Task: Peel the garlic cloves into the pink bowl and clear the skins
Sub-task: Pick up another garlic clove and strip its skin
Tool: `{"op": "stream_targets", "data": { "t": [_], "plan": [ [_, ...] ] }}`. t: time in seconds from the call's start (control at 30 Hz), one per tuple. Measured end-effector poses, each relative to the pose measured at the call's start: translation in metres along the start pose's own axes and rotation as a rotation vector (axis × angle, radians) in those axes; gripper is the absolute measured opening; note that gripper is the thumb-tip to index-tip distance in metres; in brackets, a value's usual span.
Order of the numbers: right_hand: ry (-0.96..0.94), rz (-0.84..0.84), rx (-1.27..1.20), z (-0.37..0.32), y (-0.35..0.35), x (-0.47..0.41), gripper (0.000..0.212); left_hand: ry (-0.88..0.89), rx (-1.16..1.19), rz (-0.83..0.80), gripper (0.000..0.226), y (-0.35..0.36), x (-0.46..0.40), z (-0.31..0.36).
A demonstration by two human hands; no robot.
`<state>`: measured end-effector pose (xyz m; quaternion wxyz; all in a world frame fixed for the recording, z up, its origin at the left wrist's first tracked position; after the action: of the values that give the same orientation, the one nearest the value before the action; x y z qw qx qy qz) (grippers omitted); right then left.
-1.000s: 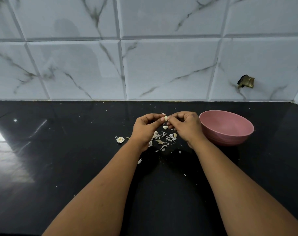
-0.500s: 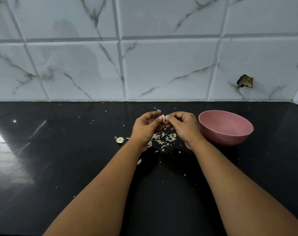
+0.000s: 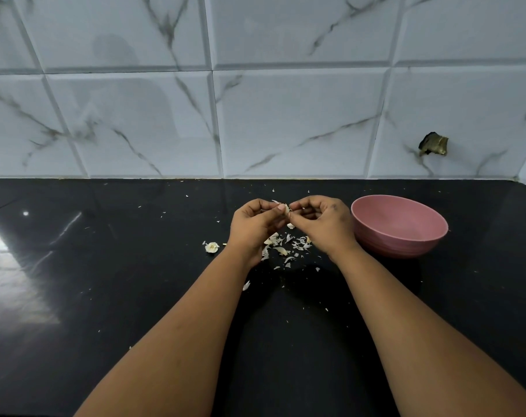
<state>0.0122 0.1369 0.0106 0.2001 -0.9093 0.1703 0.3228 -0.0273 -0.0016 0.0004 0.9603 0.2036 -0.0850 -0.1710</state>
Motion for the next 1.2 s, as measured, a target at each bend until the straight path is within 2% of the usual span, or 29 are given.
{"op": "stream_targets", "data": {
  "t": [0.23,0.8,1.2],
  "plan": [
    [-0.012,0.018,0.047,0.0031,-0.0004,-0.0002,0.007,-0.043,-0.009,0.036,0.01,0.0008,0.0019,0.0005],
    [0.015,0.019,-0.053,0.0077,-0.0001,-0.0016,0.007,-0.066,0.078,0.037,0.016,0.0023,0.0025,-0.0008],
    [0.032,0.024,-0.099,0.0085,0.0014,-0.0005,0.006,-0.068,0.077,0.044,0.011,0.0014,0.0028,-0.0013]
  ]
}}
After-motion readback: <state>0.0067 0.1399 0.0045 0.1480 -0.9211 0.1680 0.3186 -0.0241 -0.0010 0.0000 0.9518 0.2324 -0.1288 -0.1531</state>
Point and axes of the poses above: each hand's wrist, its own x-axis away from the middle knuckle, its own y-axis out of the palm, z = x × y, the point moved 2 cm from there along -x, towards the middle knuckle, and after that the axes turned 14 degrees about -y, right-handed, at the moved point
